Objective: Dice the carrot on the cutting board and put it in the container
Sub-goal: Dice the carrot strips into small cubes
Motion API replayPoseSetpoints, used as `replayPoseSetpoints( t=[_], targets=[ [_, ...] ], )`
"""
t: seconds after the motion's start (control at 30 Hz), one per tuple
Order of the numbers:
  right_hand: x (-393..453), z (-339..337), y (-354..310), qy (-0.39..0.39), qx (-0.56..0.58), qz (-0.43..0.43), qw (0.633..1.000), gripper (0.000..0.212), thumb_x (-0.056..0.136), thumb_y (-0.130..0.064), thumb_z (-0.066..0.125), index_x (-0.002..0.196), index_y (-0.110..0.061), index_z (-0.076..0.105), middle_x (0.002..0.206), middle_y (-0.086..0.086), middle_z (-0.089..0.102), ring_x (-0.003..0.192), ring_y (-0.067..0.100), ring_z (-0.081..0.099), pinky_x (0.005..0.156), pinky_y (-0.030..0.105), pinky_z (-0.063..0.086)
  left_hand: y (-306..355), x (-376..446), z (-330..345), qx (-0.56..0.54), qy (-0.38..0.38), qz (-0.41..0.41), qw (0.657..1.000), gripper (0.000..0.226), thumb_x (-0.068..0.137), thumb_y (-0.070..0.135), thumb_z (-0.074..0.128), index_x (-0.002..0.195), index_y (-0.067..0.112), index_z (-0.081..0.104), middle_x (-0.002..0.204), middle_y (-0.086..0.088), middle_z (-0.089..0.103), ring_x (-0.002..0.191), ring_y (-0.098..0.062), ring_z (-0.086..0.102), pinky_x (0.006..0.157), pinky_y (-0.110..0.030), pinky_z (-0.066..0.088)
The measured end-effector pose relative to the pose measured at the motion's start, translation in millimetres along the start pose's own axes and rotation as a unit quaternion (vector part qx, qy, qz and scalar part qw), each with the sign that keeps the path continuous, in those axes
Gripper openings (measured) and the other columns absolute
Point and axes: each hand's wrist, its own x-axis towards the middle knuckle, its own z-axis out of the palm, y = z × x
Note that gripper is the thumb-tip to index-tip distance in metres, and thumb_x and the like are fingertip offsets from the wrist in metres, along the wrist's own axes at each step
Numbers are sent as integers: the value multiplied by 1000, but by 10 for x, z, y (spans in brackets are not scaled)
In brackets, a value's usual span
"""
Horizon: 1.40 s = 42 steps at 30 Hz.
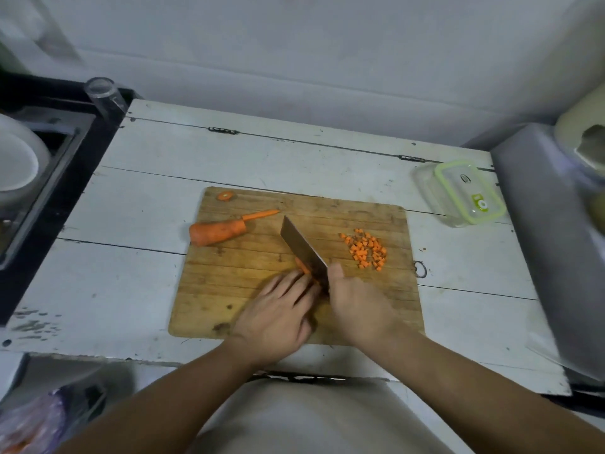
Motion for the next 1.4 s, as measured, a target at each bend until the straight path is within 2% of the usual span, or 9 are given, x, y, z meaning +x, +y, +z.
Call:
replayPoseSetpoints(
  t=[0.3, 0.4, 0.47, 0.57, 0.73, 0.93, 1.13, 1.23, 1.4],
  targets=[
    [34, -195, 432, 10, 194, 61, 979, 30, 102, -30, 54, 130, -22, 49, 106, 0, 67, 91, 21, 65, 65, 25, 42, 55, -38, -58, 2, 5, -6, 1000, 54, 95, 35, 41, 146, 19, 49, 150, -3, 47, 144, -23, 37, 119, -43, 33],
    [-87, -241, 683, -9, 380, 47, 924, 13, 102, -20, 55, 114, -26, 56, 70, 3, 62, 44, 17, 55, 42, 20, 38, 41, -44, -59, -11, 18, 0, 1000, 53, 92, 33, 46, 143, 19, 51, 146, -2, 48, 140, -21, 39, 117, -41, 36],
    [-153, -246, 839, 2, 465, 49, 884, 16, 99, -20, 57, 115, -20, 57, 69, 22, 59, 42, 25, 50, 45, 30, 39, 15, -43, -82, -61, 21, -9, 998, 51, 92, 31, 50, 142, 21, 50, 145, 3, 44, 135, -18, 41, 114, -38, 38],
    [-249, -209, 985, 21, 566, 71, 821, 17, 100, -12, 55, 114, -18, 60, 64, 3, 62, 44, 24, 43, 45, 31, 39, -3, 37, -154, -142, 30, -50, 988, 49, 93, 28, 59, 141, 28, 47, 144, 8, 38, 130, -14, 40, 112, -35, 40],
    [-390, -153, 1083, 48, 645, 115, 753, 18, 97, 2, 47, 101, -13, 57, 57, -7, 59, 44, 22, 36, 42, 29, 35, -111, 267, -208, -1, 26, 58, 998, 36, 98, 38, 57, 132, 29, 61, 143, 3, 50, 136, -21, 41, 113, -39, 35],
    [-559, -58, 1176, 45, 634, 150, 758, 27, 96, 0, 48, 115, -14, 61, 66, 6, 56, 47, 25, 41, 47, 32, 37, -506, 205, -342, 77, 36, -46, 995, 13, 94, 36, 66, 96, 23, 68, 101, 1, 63, 100, -25, 60, 83, -41, 49],
    [-631, -83, 1066, 46, 596, 147, 788, 31, 87, 5, 50, 106, -16, 63, 75, 14, 61, 52, 28, 49, 52, 33, 40, -293, 758, -546, 41, -50, 12, 998, 44, 100, 33, 60, 142, 24, 54, 140, 1, 54, 132, -24, 48, 109, -42, 41],
    [-678, -139, 1040, 44, 597, 128, 791, 30, 89, 7, 52, 105, -15, 65, 68, 16, 61, 57, 26, 54, 51, 30, 42, -115, 969, -568, 66, -139, 20, 988, 27, 103, 25, 53, 129, 20, 60, 126, -3, 57, 122, -27, 53, 97, -39, 45],
    [-683, -163, 991, 113, 499, 169, 842, 17, 93, 1, 52, 98, -12, 62, 67, 14, 71, 45, 11, 60, 43, 21, 41, 105, 770, -514, -112, -130, -282, 944, 26, 102, 39, 55, 98, 15, 62, 92, -5, 69, 85, -26, 68, 76, -36, 52]
  ],
)
